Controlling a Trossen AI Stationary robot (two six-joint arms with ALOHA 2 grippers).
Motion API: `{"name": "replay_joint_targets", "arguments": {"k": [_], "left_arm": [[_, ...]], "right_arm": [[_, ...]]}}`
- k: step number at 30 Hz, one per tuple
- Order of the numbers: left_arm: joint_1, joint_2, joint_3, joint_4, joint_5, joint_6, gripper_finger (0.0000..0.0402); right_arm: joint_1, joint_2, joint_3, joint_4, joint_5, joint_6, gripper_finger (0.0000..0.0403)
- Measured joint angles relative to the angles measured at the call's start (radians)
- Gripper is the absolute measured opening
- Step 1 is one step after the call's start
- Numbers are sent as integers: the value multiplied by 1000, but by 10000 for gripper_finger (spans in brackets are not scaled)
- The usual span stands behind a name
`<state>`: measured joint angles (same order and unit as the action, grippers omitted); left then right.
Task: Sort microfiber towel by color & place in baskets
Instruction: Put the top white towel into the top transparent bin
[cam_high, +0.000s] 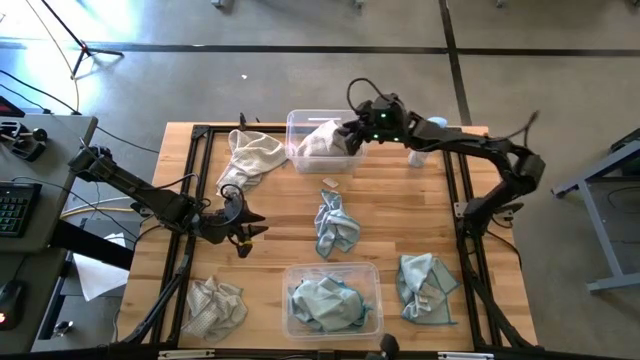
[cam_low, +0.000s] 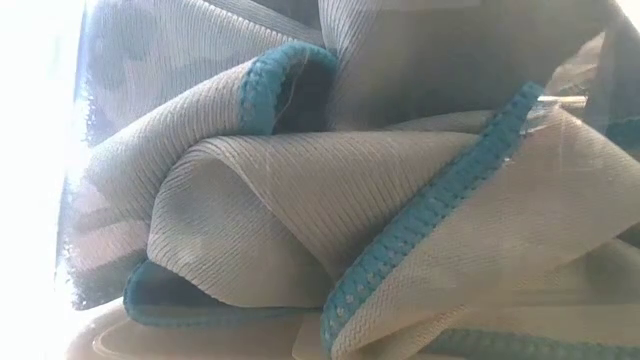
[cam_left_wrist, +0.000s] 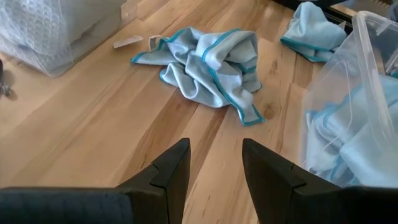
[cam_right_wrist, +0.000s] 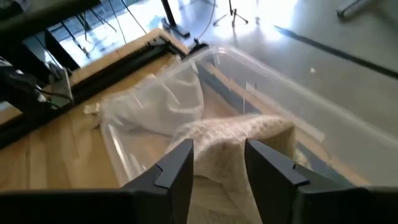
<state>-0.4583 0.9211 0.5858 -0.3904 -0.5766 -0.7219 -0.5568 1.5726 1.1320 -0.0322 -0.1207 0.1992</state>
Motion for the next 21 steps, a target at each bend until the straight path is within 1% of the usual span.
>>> {"name": "replay_joint_targets", "arguments": {"k": [4, 9, 11, 15, 18, 21], "left_arm": [[0, 0, 0, 0, -2, 0, 133], [0, 0, 0, -1, -14, 35, 133], [0, 0, 0, -1, -16, 55, 133], [0, 2, 0, -10, -16, 62, 133], [0, 2, 0, -8, -25, 64, 133], [0, 3, 0, -8, -45, 64, 133]], "right_arm": [[0, -109, 0, -99, 1, -42, 146], [11, -249, 0, -323, 5, -55, 143], [22, -308, -21, -376, 5, -61, 137], [41, -450, -149, -377, 4, -38, 116], [52, -574, -283, -370, 4, 29, 93], [98, -706, -429, -352, 3, 104, 66]]}}
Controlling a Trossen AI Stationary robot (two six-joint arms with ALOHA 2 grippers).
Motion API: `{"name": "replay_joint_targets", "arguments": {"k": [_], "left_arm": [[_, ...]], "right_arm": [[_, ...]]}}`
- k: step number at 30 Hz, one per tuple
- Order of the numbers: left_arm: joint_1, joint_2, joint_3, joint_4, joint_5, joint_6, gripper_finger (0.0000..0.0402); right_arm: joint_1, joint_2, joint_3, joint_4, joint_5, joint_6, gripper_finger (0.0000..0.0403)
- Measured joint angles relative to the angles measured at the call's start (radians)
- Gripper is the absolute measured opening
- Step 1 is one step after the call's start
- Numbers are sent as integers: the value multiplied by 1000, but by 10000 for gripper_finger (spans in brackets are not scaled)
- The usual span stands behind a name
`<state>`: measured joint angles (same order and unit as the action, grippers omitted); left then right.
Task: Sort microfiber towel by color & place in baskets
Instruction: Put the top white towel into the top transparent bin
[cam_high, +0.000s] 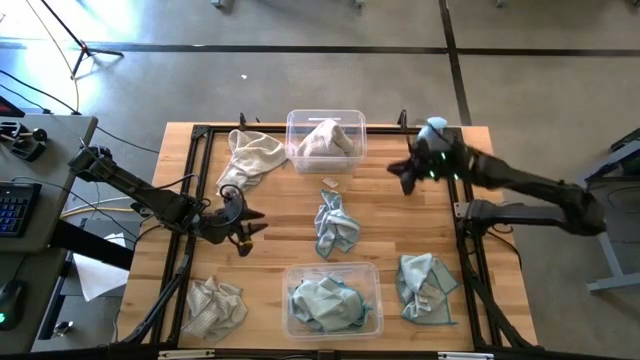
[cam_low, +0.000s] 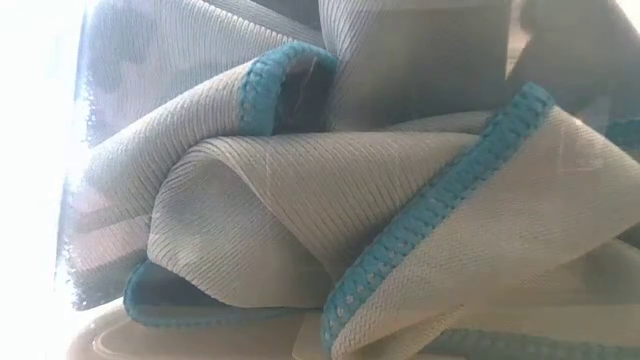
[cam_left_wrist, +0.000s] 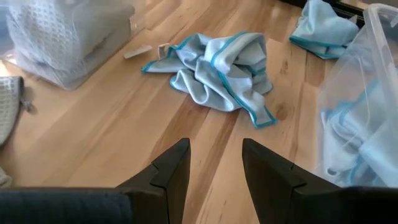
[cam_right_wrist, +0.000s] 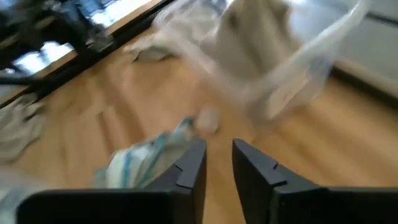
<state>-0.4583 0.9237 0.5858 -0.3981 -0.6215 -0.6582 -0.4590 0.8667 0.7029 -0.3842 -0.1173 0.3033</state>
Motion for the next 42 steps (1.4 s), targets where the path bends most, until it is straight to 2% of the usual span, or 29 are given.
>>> {"name": "replay_joint_targets", "arguments": {"k": [5, 9, 16, 20, 31, 36, 42], "left_arm": [[9, 0, 0, 3, -39, -7, 133], [31, 0, 0, 3, -43, -20, 133], [73, 2, 0, 3, -53, -19, 133], [100, 2, 0, 2, -53, -18, 133], [194, 13, 0, -21, -45, 40, 133], [340, 40, 0, -100, -10, -33, 133], [568, 74, 0, -130, 79, -36, 133]], "right_arm": [[128, -192, -215, 77, 13, 119, 13], [276, -272, -310, 106, 93, 194, 6], [551, -253, -326, 101, 341, 218, 2], [655, -218, -326, 97, 419, 224, 1], [787, -71, -325, 98, 454, 301, 0], [808, -14, -325, 112, 508, 326, 0], [808, 22, -325, 120, 530, 326, 0]]}}
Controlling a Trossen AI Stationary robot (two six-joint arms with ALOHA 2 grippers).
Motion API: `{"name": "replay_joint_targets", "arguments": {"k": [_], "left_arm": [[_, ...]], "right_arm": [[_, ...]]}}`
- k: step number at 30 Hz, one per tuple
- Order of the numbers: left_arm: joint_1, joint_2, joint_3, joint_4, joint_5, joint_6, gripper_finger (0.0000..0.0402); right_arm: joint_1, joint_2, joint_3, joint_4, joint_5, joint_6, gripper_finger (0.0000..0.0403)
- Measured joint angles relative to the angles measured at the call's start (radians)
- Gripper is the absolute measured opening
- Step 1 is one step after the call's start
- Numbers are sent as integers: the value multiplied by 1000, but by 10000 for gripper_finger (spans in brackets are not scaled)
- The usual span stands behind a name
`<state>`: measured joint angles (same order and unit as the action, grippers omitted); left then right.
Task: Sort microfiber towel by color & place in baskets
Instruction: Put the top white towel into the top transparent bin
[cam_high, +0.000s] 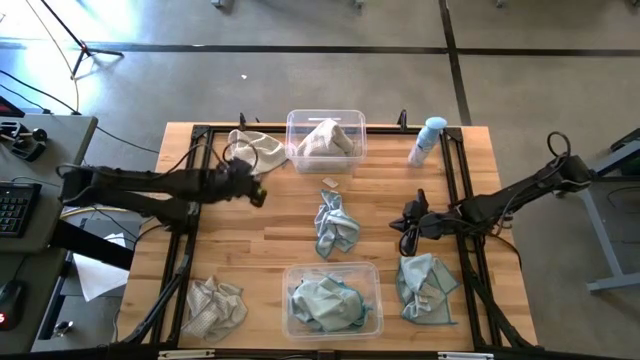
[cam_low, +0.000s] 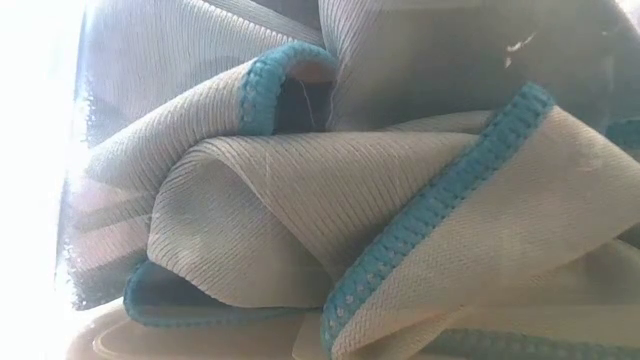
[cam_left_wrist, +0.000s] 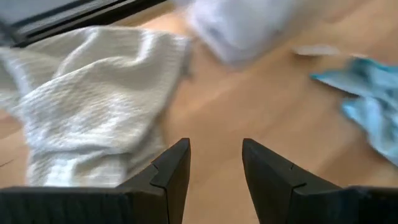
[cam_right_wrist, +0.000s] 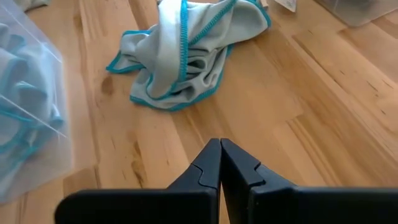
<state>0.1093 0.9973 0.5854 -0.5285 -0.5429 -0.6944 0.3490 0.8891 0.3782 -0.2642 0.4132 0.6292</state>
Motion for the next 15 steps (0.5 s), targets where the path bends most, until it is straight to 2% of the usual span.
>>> {"name": "replay_joint_targets", "arguments": {"k": [8, 15], "left_arm": [[331, 86, 0, 2, 180, 94, 133], [540, 203, 0, 35, 304, 181, 133]], "right_arm": [[0, 3, 0, 22, 7, 2, 0], [0, 3, 0, 31, 50, 3, 0]]}}
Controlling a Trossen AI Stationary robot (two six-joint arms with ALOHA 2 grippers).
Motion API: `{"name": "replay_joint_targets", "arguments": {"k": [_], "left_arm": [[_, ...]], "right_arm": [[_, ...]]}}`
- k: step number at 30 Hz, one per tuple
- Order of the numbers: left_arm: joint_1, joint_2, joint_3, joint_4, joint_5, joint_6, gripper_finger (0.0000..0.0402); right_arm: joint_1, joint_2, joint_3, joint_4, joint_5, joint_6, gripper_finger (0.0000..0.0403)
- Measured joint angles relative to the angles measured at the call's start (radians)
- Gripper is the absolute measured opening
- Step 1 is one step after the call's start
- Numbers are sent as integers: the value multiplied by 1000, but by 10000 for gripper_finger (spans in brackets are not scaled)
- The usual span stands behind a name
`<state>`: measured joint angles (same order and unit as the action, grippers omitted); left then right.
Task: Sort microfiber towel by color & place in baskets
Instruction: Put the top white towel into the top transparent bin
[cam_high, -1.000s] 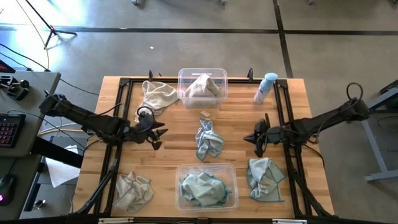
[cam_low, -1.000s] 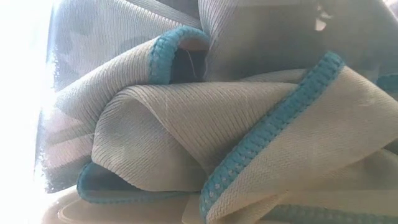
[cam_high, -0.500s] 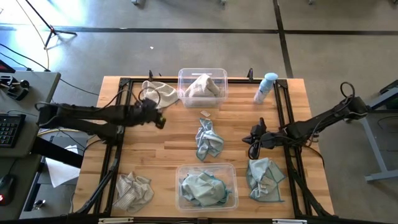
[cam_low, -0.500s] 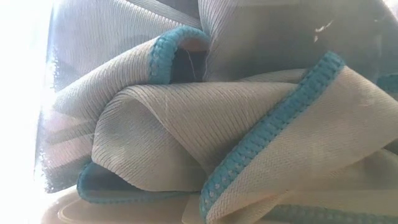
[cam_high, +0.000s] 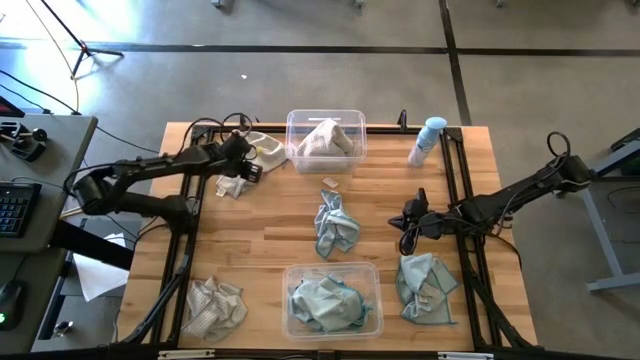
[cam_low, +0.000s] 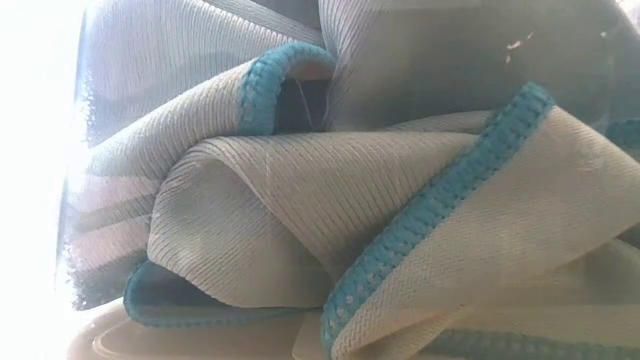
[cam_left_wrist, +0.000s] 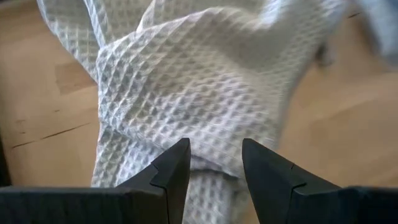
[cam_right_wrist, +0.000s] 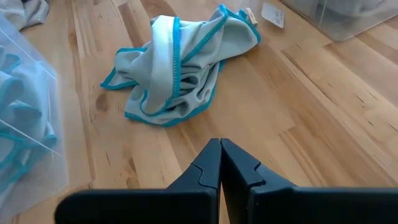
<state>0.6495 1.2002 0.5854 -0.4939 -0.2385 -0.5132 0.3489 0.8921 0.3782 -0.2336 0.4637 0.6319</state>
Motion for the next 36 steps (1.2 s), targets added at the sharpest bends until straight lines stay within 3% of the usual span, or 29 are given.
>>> {"name": "replay_joint_targets", "arguments": {"k": [12, 15, 19, 27, 36], "left_arm": [[71, 225, 5, 105, 26, 70, 124], [70, 265, 7, 106, 30, 70, 93], [69, 272, 7, 115, 44, 70, 22], [23, 59, 46, -27, 47, 42, 3], [-140, -199, 218, -248, -94, -7, 1]], "right_arm": [[0, 0, 0, 14, 0, 0, 0], [0, 0, 0, 14, 0, 0, 0], [0, 0, 0, 14, 0, -1, 0], [0, 0, 0, 14, -1, -2, 0], [0, 0, 0, 11, 34, -12, 0]]}}
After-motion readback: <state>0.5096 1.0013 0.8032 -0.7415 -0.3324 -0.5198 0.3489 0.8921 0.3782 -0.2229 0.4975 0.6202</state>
